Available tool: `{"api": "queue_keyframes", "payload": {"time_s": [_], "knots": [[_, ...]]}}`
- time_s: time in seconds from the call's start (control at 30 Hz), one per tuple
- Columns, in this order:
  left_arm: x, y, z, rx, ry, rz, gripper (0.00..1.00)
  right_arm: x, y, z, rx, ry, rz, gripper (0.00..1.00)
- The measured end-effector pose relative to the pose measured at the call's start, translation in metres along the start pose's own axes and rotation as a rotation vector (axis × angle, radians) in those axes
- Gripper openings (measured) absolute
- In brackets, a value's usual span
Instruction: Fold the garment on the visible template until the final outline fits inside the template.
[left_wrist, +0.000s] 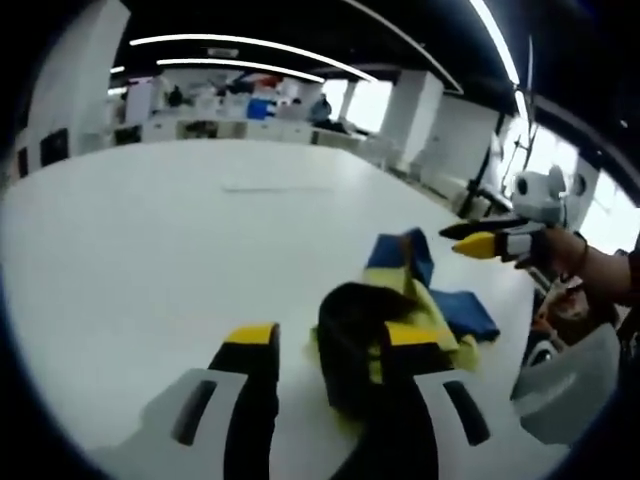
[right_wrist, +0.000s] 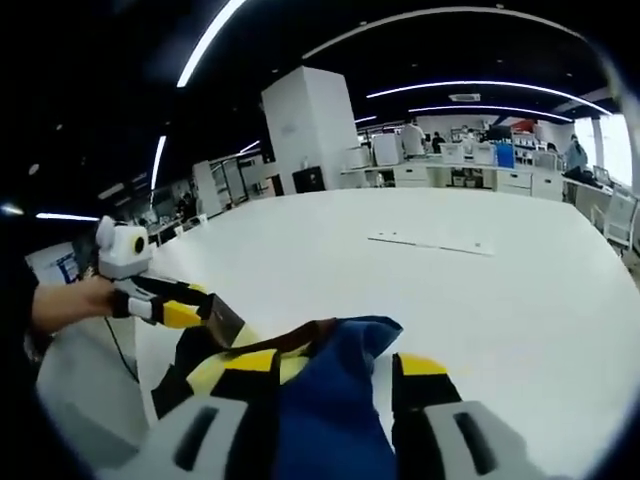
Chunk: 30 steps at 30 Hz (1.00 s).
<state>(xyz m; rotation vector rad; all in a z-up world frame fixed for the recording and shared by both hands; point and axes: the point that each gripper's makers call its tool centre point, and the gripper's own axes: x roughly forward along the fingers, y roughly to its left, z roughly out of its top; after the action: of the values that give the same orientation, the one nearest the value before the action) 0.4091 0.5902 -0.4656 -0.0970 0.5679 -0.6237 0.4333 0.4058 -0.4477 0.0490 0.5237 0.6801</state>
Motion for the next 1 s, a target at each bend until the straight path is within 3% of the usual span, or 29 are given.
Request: {"api": "queue_keyframes", "payload": {"time_s": [0.43,0.63,1.0], "knots": [[0.015,0.0,-0.005,0.026,0.029,-0.033,0.07,0.026,-0.01,0.0,0.049,0.019,0.011,0.21],[0.018,0.001,-0.005,0.015,0.037,-0.036,0.0,0.03,-0.013,-0.003,0.057,0.033,0.004,0.01],[0.015,0.009,0.007,-0.02,0.011,-0.008,0.0,0.015,-0.021,0.0,-0.011,0.035,0.004,0.0]]}}
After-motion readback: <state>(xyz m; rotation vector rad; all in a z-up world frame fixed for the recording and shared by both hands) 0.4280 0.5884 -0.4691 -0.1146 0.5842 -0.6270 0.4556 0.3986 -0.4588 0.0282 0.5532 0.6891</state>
